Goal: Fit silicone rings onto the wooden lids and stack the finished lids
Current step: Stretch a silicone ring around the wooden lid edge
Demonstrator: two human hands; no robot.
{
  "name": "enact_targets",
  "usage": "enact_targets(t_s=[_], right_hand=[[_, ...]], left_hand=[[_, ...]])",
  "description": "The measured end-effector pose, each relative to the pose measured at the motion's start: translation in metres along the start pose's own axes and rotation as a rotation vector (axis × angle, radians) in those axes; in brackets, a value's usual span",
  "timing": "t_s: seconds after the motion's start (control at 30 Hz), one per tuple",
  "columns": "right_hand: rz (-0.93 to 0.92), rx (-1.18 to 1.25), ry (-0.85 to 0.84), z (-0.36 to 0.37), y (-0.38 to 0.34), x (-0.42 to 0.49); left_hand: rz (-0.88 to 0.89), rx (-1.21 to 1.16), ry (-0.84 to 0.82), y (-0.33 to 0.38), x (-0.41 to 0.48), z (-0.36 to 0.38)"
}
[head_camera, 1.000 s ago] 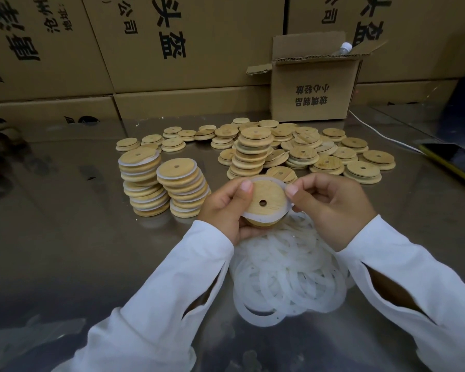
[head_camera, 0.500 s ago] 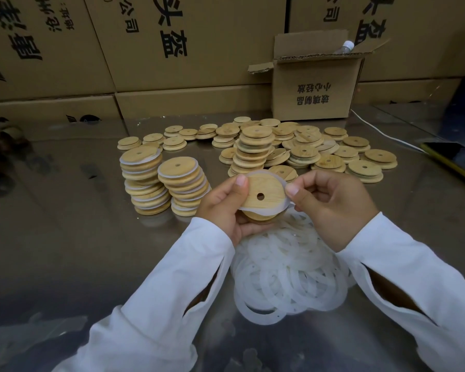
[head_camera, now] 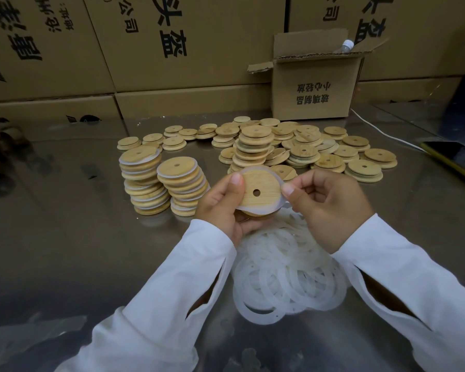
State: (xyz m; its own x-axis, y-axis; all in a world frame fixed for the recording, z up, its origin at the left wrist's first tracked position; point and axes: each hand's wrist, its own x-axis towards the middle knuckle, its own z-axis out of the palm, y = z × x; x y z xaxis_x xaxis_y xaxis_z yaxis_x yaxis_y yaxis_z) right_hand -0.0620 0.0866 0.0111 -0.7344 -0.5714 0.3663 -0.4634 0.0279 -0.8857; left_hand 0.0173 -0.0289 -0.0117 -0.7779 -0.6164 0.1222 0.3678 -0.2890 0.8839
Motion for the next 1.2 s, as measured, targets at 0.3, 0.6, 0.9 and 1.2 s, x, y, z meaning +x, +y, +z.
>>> enact_targets(t_s=[0.3, 0.6, 0.9, 1.2], right_hand=[[0.015, 0.150, 0.000, -0.003, 0.000, 0.001], [0.041, 0.121, 0.164, 0.015, 0.011, -0.009], [-0.023, 0.043, 0.295, 0.008, 0.011, -0.004], [-0.072, -0.074, 0.226, 0.005, 0.012, -0.005]], left_hand=[[0.029, 0.033, -0.045, 0.001, -0.002, 0.002], [0.083, 0.079, -0.033, 0.002, -0.002, 0.001], [-0.016, 0.001, -0.051, 0.004, -0.001, -0.002], [0.009, 0.250, -0.119, -0.006, -0.005, -0.001]])
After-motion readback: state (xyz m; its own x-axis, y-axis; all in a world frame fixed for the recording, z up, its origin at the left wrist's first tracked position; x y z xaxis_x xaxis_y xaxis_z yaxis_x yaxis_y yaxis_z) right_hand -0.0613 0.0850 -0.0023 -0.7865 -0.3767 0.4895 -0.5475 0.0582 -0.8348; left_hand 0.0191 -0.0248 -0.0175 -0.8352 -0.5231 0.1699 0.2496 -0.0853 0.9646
